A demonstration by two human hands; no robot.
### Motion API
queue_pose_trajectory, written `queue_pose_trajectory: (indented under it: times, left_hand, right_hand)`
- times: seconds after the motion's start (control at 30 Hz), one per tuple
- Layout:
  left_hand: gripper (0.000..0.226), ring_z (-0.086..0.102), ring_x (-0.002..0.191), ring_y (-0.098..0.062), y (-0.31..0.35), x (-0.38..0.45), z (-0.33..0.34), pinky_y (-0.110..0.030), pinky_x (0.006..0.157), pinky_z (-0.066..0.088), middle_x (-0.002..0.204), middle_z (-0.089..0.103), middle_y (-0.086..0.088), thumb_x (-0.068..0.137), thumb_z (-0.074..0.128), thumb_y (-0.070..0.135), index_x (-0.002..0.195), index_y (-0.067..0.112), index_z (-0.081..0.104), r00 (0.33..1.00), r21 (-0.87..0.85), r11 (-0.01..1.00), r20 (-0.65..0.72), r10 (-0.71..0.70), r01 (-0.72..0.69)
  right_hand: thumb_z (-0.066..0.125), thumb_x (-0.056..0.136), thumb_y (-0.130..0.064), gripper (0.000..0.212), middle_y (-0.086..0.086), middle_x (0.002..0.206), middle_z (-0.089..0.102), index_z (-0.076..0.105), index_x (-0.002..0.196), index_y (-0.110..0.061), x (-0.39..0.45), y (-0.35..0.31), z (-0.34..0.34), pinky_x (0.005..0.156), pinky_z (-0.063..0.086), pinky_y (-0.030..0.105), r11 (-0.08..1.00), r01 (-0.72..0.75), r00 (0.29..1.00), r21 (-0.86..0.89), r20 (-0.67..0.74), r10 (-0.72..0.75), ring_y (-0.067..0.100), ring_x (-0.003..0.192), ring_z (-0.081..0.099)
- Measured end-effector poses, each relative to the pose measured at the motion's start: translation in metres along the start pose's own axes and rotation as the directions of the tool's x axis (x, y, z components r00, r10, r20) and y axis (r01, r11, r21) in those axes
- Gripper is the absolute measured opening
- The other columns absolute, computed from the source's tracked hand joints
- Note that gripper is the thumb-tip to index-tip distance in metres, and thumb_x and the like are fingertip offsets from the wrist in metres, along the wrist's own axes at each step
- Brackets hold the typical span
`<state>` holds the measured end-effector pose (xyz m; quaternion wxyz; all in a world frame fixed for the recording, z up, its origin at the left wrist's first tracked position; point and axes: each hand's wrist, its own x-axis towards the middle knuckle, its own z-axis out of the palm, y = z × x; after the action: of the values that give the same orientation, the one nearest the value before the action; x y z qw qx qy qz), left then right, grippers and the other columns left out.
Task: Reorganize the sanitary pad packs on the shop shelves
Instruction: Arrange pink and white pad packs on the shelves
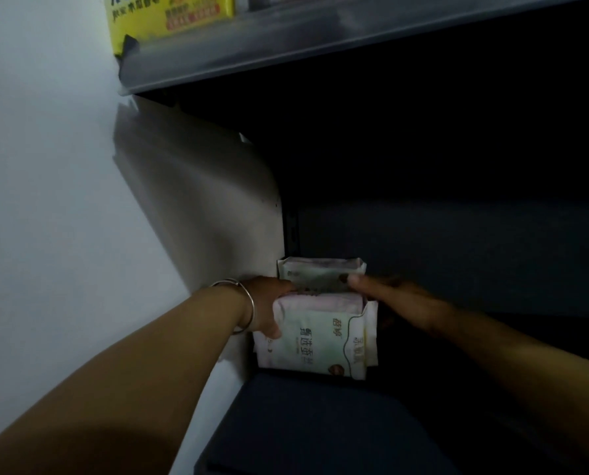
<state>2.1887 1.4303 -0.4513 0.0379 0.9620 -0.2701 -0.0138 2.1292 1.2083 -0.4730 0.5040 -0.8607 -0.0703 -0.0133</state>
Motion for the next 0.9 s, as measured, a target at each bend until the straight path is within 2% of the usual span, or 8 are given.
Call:
queue_pose_trajectory:
  times: [0.03,0.1,0.17,0.3,0.37,0.47,0.7,0.9]
  left_hand:
    - [0.079,0.045,0.125,-0.020,0.001,-0.002,0.001,-0.032,0.105,0.039,0.141,0.045,-0.002,0.074,0.077,0.021,0.141,0.023,0.036,1.000,-0.007,1.000,-0.013,-0.007,0.006]
    - [0.077,0.044,0.125,-0.021,0.003,-0.004,0.003,-0.031,0.105,0.038,0.140,0.044,-0.003,0.074,0.077,0.020,0.141,0.021,0.037,0.999,0.017,1.000,-0.037,-0.010,0.011]
    - [0.076,0.043,0.124,-0.022,0.006,-0.006,0.006,-0.030,0.104,0.037,0.138,0.045,-0.004,0.075,0.076,0.023,0.140,0.022,0.037,0.998,0.090,0.996,-0.069,-0.010,0.016]
    - [0.082,0.030,0.133,-0.024,0.006,-0.008,0.012,-0.027,0.111,0.023,0.146,0.033,-0.003,0.079,0.070,0.030,0.146,0.023,0.024,0.977,0.181,0.982,-0.214,-0.017,0.056]
    - [0.082,0.021,0.137,-0.025,0.006,-0.006,0.016,-0.029,0.114,0.017,0.149,0.024,-0.002,0.080,0.067,0.025,0.147,0.024,0.019,0.950,0.171,0.981,-0.310,-0.033,0.090]
    - [0.074,0.024,0.134,-0.026,0.008,-0.001,0.024,-0.031,0.113,0.021,0.143,0.026,-0.002,0.081,0.065,0.019,0.143,0.022,0.025,0.910,0.134,0.986,-0.414,-0.038,0.103]
    - [0.059,0.032,0.129,-0.023,0.007,0.002,0.045,-0.027,0.107,0.030,0.141,0.031,-0.005,0.082,0.059,0.007,0.136,0.017,0.034,0.949,0.083,0.993,-0.311,-0.059,0.089]
    - [0.061,0.032,0.130,-0.023,0.005,0.004,0.052,-0.028,0.107,0.030,0.142,0.031,-0.005,0.084,0.058,0.007,0.138,0.017,0.032,0.958,0.077,0.994,-0.283,-0.054,0.079]
  right_hand:
    - [0.057,0.075,-0.060,0.032,-0.023,0.095,0.061,0.052,0.103,-0.044,-0.011,-0.003,0.008,0.062,0.047,0.011,0.999,0.015,0.997,-0.042,0.080,-0.011,-0.004,0.085,0.058]
    - [0.075,0.067,-0.047,0.060,-0.028,0.098,0.055,0.043,0.117,-0.042,-0.019,0.002,0.022,0.059,0.045,0.003,0.996,0.078,0.995,-0.043,0.065,-0.075,-0.014,0.085,0.054]
    - [0.085,0.063,-0.030,0.068,-0.019,0.104,0.062,0.045,0.119,-0.032,-0.015,0.015,0.032,0.064,0.049,0.006,0.994,0.108,0.994,0.016,-0.037,-0.108,-0.010,0.089,0.059]
    - [0.083,0.067,-0.012,0.064,-0.001,0.111,0.066,0.051,0.122,-0.014,0.004,0.024,0.033,0.064,0.054,0.013,0.991,0.093,0.982,0.095,-0.176,-0.076,0.005,0.094,0.064]
    - [0.083,0.067,-0.013,0.062,0.002,0.113,0.066,0.053,0.122,-0.012,0.017,0.024,0.029,0.064,0.053,0.013,0.995,0.075,0.974,0.066,-0.219,-0.059,0.008,0.095,0.063]
    - [0.081,0.071,-0.018,0.058,0.005,0.118,0.063,0.055,0.122,-0.012,0.033,0.025,0.024,0.077,0.050,0.020,0.998,0.023,0.958,-0.056,-0.283,-0.038,0.013,0.101,0.061]
    - [0.076,0.077,-0.028,0.054,0.009,0.123,0.061,0.056,0.122,-0.007,0.061,0.028,0.023,0.081,0.044,0.019,0.973,-0.060,0.933,-0.225,-0.358,-0.025,0.021,0.112,0.058]
    - [0.080,0.072,-0.033,0.063,0.006,0.125,0.060,0.055,0.125,-0.011,0.075,0.039,0.024,0.081,0.044,0.019,0.982,-0.061,0.922,-0.181,-0.386,-0.014,0.020,0.113,0.057]
